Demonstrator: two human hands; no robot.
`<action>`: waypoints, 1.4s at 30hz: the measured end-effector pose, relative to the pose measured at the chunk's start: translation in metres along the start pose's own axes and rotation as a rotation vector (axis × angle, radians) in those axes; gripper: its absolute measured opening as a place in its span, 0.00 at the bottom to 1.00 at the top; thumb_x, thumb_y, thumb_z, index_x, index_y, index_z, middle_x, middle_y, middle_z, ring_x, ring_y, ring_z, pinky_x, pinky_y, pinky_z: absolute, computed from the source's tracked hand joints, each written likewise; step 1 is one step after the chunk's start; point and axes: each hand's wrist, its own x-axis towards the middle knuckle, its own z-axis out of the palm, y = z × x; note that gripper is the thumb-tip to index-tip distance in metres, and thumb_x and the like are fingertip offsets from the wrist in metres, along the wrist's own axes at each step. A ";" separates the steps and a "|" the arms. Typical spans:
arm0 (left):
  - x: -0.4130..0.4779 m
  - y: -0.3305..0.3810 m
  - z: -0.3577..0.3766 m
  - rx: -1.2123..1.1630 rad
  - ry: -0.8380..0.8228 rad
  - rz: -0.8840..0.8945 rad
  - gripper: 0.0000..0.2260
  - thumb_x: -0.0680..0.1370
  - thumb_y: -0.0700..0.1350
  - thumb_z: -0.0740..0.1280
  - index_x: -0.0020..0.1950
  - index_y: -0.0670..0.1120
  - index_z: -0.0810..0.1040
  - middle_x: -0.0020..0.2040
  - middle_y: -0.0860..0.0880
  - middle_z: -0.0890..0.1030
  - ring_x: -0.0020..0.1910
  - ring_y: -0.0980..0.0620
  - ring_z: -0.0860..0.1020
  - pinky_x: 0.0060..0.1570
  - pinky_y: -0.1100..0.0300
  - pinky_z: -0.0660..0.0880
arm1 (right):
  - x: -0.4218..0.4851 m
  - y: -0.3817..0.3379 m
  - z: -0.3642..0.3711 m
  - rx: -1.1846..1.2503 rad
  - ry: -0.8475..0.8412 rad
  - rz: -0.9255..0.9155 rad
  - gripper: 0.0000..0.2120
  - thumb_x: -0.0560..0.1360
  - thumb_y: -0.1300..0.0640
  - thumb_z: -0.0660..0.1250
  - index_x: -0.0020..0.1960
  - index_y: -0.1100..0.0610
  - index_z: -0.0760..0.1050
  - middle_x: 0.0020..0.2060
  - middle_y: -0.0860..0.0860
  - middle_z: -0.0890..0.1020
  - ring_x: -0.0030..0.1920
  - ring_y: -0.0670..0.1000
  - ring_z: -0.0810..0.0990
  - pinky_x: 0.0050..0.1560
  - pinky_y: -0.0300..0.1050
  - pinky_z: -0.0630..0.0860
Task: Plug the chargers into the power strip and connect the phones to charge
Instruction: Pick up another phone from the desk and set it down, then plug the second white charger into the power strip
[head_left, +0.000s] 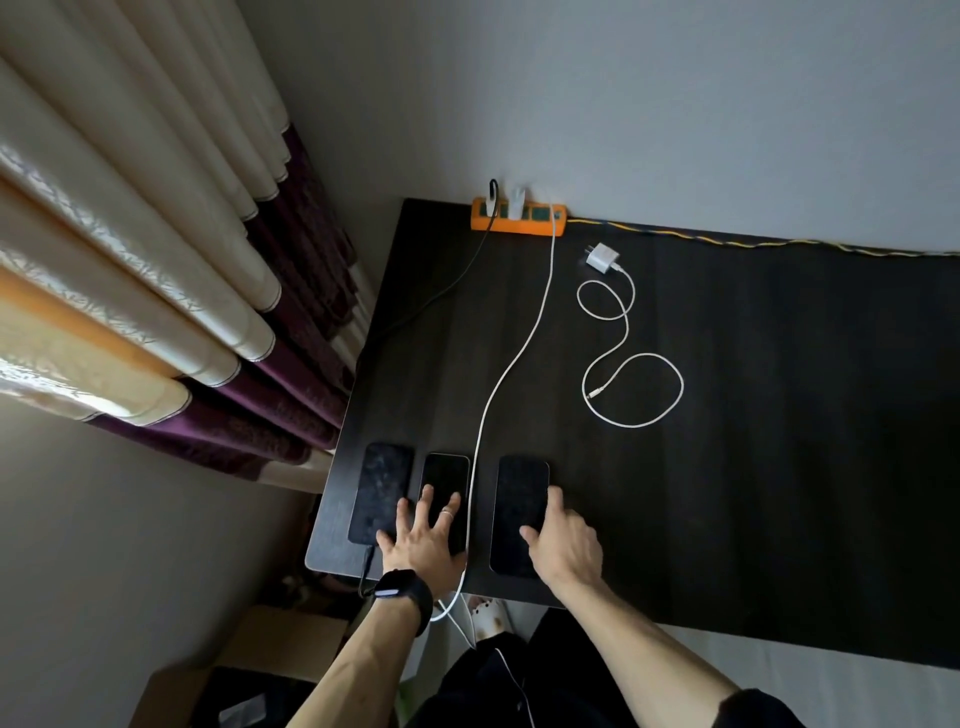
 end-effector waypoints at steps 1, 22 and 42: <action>0.000 0.001 -0.002 0.002 -0.004 -0.002 0.36 0.78 0.59 0.63 0.80 0.63 0.45 0.82 0.52 0.41 0.80 0.40 0.42 0.73 0.31 0.54 | 0.000 0.001 0.000 -0.025 0.002 -0.031 0.30 0.78 0.43 0.67 0.75 0.49 0.58 0.55 0.54 0.82 0.54 0.58 0.84 0.45 0.50 0.78; 0.116 0.060 -0.115 -0.094 0.340 0.101 0.28 0.80 0.56 0.59 0.79 0.54 0.59 0.80 0.49 0.59 0.79 0.45 0.53 0.76 0.45 0.55 | 0.132 0.020 -0.130 0.170 -0.133 -0.162 0.23 0.76 0.35 0.61 0.67 0.42 0.72 0.45 0.39 0.82 0.53 0.47 0.83 0.51 0.44 0.76; 0.250 0.083 -0.090 -0.146 0.646 0.064 0.27 0.79 0.66 0.47 0.78 0.67 0.47 0.82 0.58 0.45 0.80 0.56 0.41 0.78 0.46 0.42 | 0.393 0.001 -0.207 0.051 0.332 -0.276 0.25 0.77 0.50 0.69 0.72 0.51 0.69 0.73 0.54 0.69 0.67 0.62 0.72 0.65 0.54 0.71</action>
